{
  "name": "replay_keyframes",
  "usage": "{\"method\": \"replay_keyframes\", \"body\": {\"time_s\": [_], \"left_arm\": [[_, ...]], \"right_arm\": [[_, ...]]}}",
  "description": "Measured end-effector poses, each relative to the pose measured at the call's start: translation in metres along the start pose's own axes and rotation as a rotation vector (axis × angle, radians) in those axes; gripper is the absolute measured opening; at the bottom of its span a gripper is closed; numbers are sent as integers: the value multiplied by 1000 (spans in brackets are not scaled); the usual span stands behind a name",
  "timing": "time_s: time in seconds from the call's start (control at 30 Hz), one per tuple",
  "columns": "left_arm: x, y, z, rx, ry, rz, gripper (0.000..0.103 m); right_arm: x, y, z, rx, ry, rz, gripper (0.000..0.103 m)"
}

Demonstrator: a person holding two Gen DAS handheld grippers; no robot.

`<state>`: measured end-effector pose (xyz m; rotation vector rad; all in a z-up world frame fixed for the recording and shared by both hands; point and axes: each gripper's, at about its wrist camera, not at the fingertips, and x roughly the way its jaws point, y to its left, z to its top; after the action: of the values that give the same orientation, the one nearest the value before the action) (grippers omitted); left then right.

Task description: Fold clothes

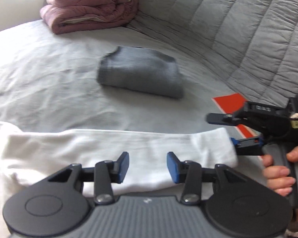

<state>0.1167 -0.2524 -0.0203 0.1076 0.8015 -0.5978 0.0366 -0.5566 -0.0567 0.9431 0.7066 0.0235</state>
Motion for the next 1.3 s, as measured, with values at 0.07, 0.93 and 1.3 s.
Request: {"method": "replay_keyframes", "body": {"time_s": [0.07, 0.93, 1.3], "left_arm": [[0, 24, 1, 15, -14, 95, 47], [21, 199, 17, -114, -11, 425, 17], [8, 195, -3, -222, -237, 488, 10]], "right_arm": [[2, 5, -2, -41, 3, -26, 64], [19, 34, -15, -345, -26, -294, 5], [2, 58, -20, -529, -312, -422, 4]]}}
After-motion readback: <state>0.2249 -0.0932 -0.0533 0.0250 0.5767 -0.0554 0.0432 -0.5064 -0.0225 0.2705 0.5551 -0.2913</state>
